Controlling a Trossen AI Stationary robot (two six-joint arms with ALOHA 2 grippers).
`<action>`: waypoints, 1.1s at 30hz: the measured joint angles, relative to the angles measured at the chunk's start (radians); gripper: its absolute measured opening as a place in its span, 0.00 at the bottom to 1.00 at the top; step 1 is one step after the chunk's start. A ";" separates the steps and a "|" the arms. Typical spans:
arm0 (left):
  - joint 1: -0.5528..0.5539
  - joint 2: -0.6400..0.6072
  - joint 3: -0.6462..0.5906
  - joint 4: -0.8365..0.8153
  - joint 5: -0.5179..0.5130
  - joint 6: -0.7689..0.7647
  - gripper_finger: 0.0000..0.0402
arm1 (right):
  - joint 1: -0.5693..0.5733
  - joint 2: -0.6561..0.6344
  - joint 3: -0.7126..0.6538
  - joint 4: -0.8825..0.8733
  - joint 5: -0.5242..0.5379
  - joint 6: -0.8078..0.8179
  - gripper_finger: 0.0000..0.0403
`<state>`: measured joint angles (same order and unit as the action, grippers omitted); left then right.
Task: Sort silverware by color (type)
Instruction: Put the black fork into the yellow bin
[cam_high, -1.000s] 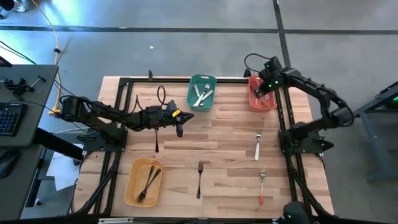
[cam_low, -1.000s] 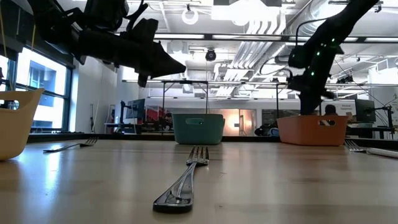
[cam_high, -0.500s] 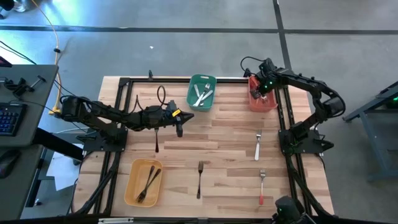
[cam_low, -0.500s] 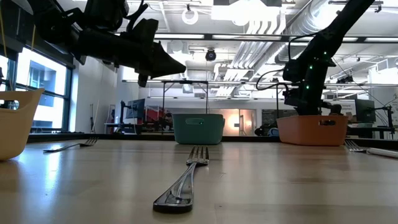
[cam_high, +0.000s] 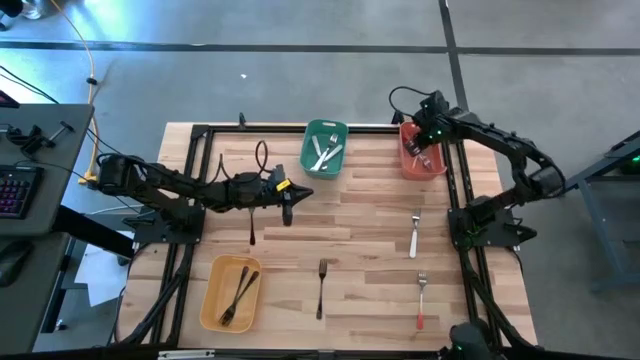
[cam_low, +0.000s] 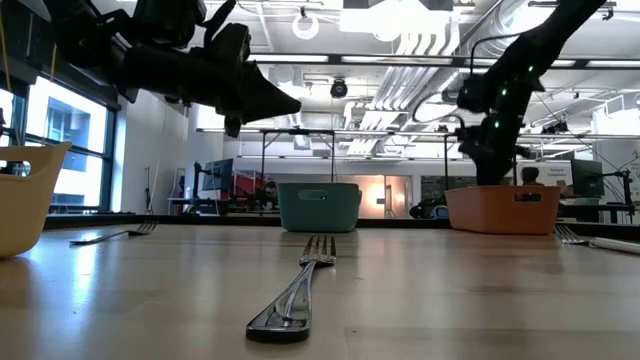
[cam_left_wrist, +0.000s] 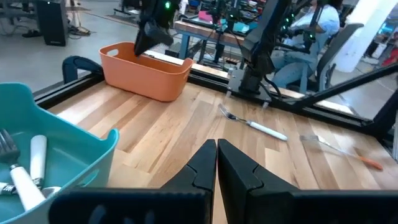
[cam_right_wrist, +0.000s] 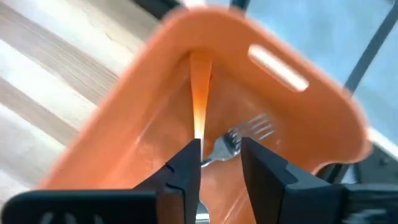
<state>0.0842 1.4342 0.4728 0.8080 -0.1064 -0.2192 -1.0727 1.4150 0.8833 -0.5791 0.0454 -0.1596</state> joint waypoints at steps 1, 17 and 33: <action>-0.007 0.000 0.000 -0.002 0.000 0.010 0.02 | 0.003 -0.025 0.000 0.000 -0.008 -0.003 0.23; -0.114 -0.211 0.309 -1.185 -0.133 -0.308 0.03 | 0.249 -0.547 -0.336 0.697 -0.394 0.021 0.01; -0.117 -0.052 0.377 -1.727 -0.114 -0.880 0.25 | 0.388 -0.592 -0.586 1.121 -0.525 0.067 0.02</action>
<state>-0.0326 1.3818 0.8499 -0.9190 -0.2202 -1.0988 -0.6845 0.8227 0.2976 0.5416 -0.4796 -0.0925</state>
